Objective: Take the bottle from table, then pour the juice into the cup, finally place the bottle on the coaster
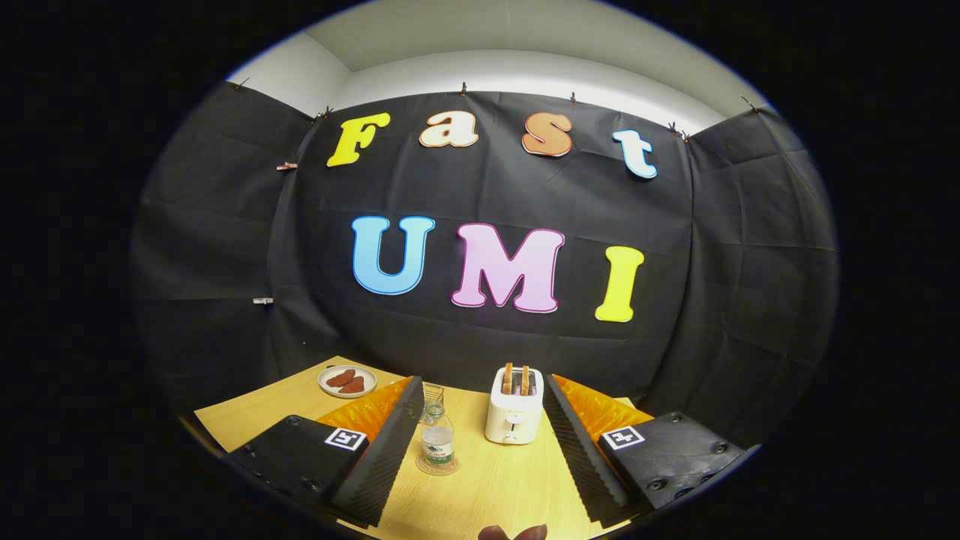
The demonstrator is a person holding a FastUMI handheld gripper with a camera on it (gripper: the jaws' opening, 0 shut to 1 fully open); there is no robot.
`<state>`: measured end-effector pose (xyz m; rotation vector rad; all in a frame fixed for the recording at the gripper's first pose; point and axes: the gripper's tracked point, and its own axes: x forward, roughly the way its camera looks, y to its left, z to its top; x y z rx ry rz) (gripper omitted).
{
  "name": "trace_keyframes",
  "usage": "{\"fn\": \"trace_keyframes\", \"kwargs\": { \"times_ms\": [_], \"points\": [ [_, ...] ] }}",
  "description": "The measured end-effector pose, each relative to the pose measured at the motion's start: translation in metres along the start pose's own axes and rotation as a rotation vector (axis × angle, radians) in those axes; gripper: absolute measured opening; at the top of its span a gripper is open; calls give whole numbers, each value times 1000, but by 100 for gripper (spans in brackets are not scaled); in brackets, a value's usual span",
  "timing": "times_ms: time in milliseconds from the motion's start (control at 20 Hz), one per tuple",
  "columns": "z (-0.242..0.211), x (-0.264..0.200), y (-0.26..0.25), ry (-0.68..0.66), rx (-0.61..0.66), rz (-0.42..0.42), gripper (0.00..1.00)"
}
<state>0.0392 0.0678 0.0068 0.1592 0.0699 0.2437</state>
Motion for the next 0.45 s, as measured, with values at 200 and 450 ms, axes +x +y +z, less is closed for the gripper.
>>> {"fn": "trace_keyframes", "kwargs": {
  "times_ms": [200,450],
  "points": [
    [6,-11,-10,-17,-32,-18,98],
    [8,-19,-17,-26,-38,-31,98]
  ]
}}
